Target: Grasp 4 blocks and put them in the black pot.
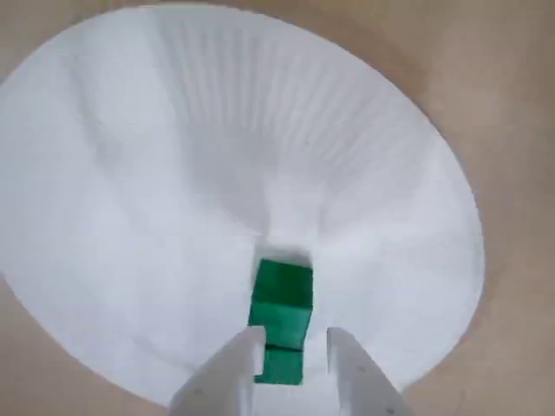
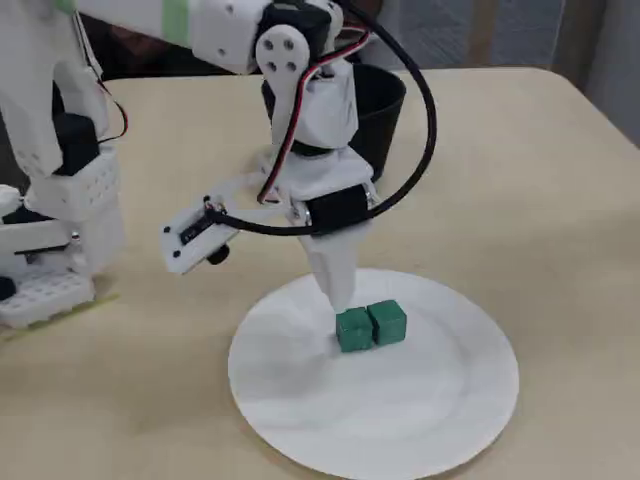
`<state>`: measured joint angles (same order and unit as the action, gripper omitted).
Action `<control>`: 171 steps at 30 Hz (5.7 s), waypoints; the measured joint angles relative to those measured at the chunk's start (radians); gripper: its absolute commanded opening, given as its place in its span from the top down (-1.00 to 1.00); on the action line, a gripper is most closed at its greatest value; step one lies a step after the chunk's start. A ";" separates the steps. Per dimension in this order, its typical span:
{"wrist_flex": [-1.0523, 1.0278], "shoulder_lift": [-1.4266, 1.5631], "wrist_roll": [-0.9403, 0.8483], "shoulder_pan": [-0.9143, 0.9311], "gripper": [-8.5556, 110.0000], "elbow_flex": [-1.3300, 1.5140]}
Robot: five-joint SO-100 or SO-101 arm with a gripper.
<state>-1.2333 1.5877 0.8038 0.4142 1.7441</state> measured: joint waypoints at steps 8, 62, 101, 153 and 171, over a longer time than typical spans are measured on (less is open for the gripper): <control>0.035 -0.009 0.020 -0.005 0.57 0.020; 0.268 0.442 -0.769 -0.156 0.90 0.000; 0.591 0.603 -0.974 -1.092 0.90 0.446; 0.083 0.256 -0.999 -0.483 0.90 -0.133; 0.199 0.072 -1.141 -0.124 0.90 0.034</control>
<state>-1.0339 1.6598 -0.3375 0.2899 1.7779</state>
